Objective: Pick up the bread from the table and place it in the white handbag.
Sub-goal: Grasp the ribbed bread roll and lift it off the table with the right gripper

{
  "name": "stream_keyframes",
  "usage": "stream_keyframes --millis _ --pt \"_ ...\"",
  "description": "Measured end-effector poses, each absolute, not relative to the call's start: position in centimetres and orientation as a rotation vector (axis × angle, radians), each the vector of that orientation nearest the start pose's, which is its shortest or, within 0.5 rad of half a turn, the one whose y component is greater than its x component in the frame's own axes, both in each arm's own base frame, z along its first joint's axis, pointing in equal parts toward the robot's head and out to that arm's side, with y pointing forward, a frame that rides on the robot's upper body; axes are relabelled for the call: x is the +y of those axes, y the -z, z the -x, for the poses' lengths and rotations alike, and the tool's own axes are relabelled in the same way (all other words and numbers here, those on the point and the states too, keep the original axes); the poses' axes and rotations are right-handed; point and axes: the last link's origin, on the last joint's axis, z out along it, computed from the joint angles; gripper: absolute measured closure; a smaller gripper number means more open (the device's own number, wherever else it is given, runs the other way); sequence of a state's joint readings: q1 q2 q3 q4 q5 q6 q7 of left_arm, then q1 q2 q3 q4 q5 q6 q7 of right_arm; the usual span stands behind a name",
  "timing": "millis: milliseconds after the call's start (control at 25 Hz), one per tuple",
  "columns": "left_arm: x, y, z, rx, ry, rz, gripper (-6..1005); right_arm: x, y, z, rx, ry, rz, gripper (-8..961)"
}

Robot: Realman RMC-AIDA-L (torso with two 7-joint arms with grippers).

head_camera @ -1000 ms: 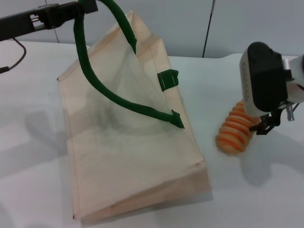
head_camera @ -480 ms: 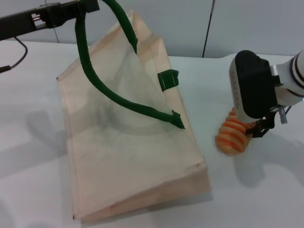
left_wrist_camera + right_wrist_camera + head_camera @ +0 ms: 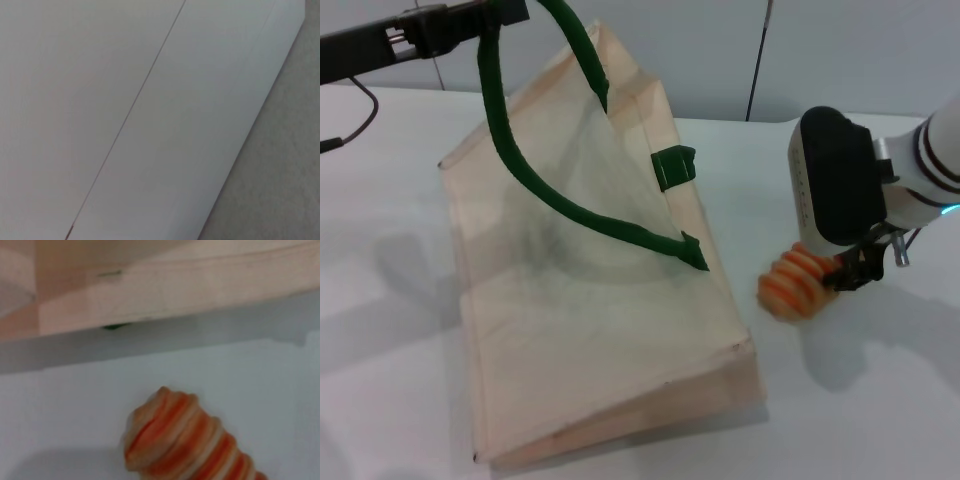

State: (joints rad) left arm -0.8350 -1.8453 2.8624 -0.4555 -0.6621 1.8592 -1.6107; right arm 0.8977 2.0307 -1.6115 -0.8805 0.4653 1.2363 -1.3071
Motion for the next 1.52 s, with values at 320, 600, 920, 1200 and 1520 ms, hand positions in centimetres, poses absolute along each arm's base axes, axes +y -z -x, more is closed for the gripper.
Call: stream_keyframes --millis 320,600,920,1200,1520 --pt "38.4 -11.8 22.9 -0.862 1.241 2.465 858 41.7 4.7 -17.6 -0.322 1.016 2.731 411" --pt "38.5 -11.8 22.9 -0.859 1.243 2.465 858 41.8 4.6 -17.7 -0.325 1.018 2.727 544" --pt "38.5 -11.9 22.9 -0.859 1.245 2.463 858 42.6 4.0 -17.7 -0.281 0.928 2.708 615" --pt "38.5 -11.9 22.9 -0.858 1.245 2.464 858 43.7 2.8 -17.8 -0.228 0.833 2.670 676" --pt "38.5 -11.9 22.8 -0.856 1.244 2.464 858 44.9 0.7 -18.5 -0.151 0.709 2.628 715"
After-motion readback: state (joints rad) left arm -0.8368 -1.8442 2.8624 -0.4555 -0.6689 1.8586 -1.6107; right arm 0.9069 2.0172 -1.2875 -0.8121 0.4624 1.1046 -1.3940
